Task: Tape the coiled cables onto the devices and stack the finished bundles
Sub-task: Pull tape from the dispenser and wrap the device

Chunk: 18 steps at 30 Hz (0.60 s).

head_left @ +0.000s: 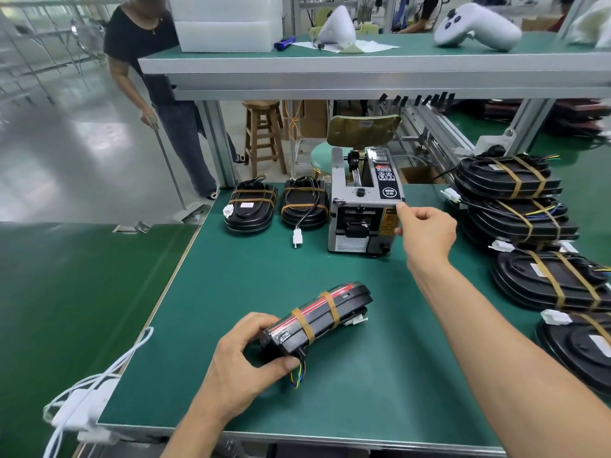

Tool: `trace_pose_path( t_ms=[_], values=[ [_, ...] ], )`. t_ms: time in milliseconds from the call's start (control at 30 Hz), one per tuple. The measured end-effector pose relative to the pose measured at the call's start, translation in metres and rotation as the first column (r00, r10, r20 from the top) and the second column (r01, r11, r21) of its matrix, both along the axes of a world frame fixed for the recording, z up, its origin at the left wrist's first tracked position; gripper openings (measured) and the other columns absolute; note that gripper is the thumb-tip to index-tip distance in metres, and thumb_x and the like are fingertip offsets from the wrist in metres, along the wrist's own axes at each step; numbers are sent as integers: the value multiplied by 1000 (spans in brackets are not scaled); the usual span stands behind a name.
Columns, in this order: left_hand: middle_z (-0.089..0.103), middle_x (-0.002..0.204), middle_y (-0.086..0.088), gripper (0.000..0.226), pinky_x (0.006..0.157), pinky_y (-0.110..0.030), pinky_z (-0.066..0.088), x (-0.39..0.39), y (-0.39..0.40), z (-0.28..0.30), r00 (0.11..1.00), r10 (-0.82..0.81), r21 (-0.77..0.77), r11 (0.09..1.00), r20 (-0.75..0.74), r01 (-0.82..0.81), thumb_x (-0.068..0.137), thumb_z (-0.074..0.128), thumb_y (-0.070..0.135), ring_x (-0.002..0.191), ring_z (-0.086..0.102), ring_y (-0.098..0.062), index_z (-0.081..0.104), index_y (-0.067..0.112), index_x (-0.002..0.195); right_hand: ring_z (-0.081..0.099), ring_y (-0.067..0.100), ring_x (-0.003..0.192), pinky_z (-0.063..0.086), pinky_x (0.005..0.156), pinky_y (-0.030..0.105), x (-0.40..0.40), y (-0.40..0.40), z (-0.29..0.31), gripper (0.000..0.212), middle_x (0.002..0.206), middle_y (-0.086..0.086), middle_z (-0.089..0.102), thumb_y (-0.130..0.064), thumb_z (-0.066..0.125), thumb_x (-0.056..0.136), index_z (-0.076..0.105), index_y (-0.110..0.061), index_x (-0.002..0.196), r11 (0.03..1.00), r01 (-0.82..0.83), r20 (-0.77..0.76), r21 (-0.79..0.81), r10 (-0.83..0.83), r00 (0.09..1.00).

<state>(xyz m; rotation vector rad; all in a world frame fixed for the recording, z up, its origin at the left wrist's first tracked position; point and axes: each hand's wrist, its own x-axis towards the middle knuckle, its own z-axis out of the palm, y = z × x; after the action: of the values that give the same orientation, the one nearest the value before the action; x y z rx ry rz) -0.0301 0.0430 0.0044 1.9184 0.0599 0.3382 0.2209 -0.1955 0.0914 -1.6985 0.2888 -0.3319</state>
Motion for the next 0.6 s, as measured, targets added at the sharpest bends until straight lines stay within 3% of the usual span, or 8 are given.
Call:
trace_pose_path(
  t_ms=[167, 300, 400, 500, 600],
  values=[
    [72, 110, -5, 53, 95, -60, 54, 0, -1, 1, 1000, -3, 1, 1000, 3, 3, 74, 93, 57, 105, 70, -32, 74, 28, 115, 64, 4, 54, 50, 66, 28, -12, 0, -15, 24, 56, -10, 70, -37, 73, 91, 74, -21, 72, 999, -28, 0, 24, 28, 1000],
    [72, 111, -6, 54, 95, -60, 54, 0, 0, 0, 1000, -3, 5, 1000, 4, 3, 75, 93, 57, 105, 70, -32, 74, 28, 115, 68, 11, 60, 58, 72, 37, -17, 5, -18, 24, 59, -6, 72, -32, 70, 92, 74, -21, 72, 998, -57, -5, 28, 57, 998],
    [72, 111, -5, 55, 95, -60, 54, 0, -1, 1, 1000, -7, 5, 1000, 10, 7, 75, 92, 61, 105, 70, -32, 74, 28, 115, 65, 4, 53, 53, 68, 31, -22, 7, -23, 16, 66, -9, 74, -26, 70, 89, 75, -22, 74, 996, -88, -4, 5, 88, 996],
    [72, 111, -5, 56, 94, -60, 54, 1, 0, 0, 1000, -5, 10, 1000, 10, 5, 75, 92, 62, 104, 70, -32, 74, 27, 115, 64, 2, 50, 51, 65, 26, -25, 11, -27, 15, 70, -16, 74, -29, 75, 87, 76, -23, 73, 985, -158, -52, -66, 155, 987],
    [72, 111, -5, 56, 94, -60, 54, 0, 1, -1, 1000, -6, 8, 1000, 12, 5, 75, 92, 62, 105, 70, -32, 74, 27, 116, 64, 10, 55, 56, 67, 32, -19, 18, -28, 23, 61, -6, 72, -30, 78, 88, 77, -18, 68, 982, -187, -149, -21, 182, 972]
  ],
)
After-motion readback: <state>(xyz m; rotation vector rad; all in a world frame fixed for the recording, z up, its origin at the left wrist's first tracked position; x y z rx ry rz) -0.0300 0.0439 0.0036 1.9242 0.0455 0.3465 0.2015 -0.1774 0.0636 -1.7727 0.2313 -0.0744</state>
